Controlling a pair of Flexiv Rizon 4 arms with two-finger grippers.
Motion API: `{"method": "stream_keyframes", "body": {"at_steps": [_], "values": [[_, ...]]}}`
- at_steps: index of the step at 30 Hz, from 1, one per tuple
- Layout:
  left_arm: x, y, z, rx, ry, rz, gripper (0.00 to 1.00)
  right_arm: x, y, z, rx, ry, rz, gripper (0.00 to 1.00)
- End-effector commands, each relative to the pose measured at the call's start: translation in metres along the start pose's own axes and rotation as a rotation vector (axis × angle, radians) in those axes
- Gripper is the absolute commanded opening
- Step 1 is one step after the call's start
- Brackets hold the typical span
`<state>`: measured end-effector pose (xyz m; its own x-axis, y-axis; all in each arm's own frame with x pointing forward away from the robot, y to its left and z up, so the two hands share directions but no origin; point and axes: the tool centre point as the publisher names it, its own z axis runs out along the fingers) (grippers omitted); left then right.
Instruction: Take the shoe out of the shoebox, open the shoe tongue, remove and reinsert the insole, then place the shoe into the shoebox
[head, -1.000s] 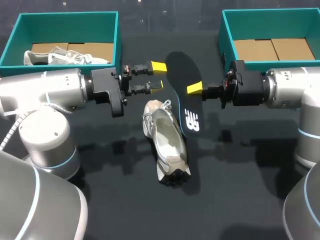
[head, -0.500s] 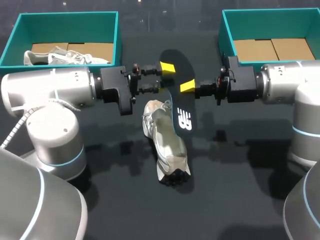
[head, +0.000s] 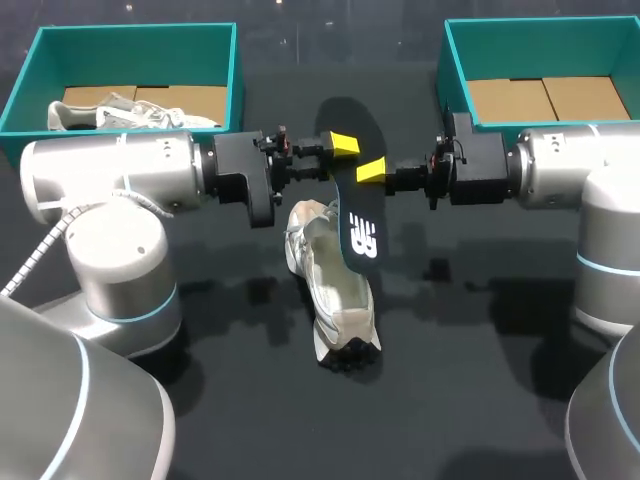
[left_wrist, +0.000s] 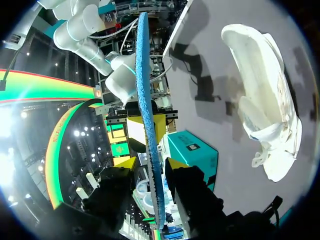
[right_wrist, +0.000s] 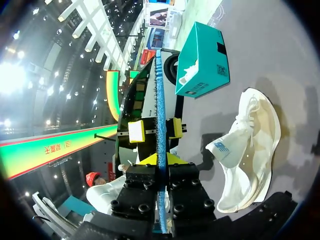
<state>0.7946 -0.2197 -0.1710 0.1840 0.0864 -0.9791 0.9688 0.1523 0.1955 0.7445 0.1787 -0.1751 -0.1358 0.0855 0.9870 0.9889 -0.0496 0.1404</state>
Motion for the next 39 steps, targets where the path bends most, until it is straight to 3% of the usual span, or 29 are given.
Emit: {"method": "stream_keyframes", "body": {"at_steps": [1,6,11,14,16,17,23,24,25,26,27,31,39], "values": [[0.002,0.002,0.006,-0.002,0.004,0.0,0.29,-0.002,0.002,0.004,0.0,0.003,0.002,0.0],[0.004,0.002,0.009,-0.002,0.007,-0.001,0.1,-0.003,0.004,0.003,-0.007,0.009,0.004,0.0],[0.004,0.001,0.012,0.005,0.01,0.0,0.12,-0.004,0.006,0.002,-0.024,0.008,0.009,0.0],[0.004,0.0,0.013,0.005,0.01,0.002,0.22,-0.004,0.007,0.001,-0.028,0.008,0.01,0.0],[0.005,0.0,0.013,0.001,0.014,0.003,0.13,-0.005,0.007,0.001,-0.029,0.008,0.011,0.0],[0.005,0.0,0.013,-0.004,0.016,0.004,0.0,-0.005,0.007,0.001,-0.028,0.009,0.012,0.0],[0.006,0.0,0.013,-0.011,0.02,0.005,0.0,-0.005,0.008,0.0,-0.019,0.014,0.009,0.0],[0.006,0.0,0.013,-0.012,0.02,0.005,0.0,-0.005,0.008,-0.001,-0.011,0.017,0.005,0.09],[0.006,-0.001,0.012,-0.012,0.02,0.006,0.0,-0.005,0.008,-0.002,0.001,0.022,0.004,0.36],[0.005,-0.001,0.011,-0.013,0.02,0.006,0.0,-0.005,0.008,-0.004,0.013,0.023,0.001,0.76],[0.005,-0.002,0.01,-0.013,0.019,0.006,0.0,-0.006,0.007,-0.008,0.027,0.023,-0.007,1.0],[0.002,-0.005,0.001,-0.011,0.019,0.001,0.0,-0.005,0.005,-0.029,0.11,-0.006,-0.053,1.0],[-0.003,-0.018,-0.019,-0.049,0.032,-0.004,0.0,-0.004,0.005,-0.033,0.103,-0.025,-0.056,1.0]]}}
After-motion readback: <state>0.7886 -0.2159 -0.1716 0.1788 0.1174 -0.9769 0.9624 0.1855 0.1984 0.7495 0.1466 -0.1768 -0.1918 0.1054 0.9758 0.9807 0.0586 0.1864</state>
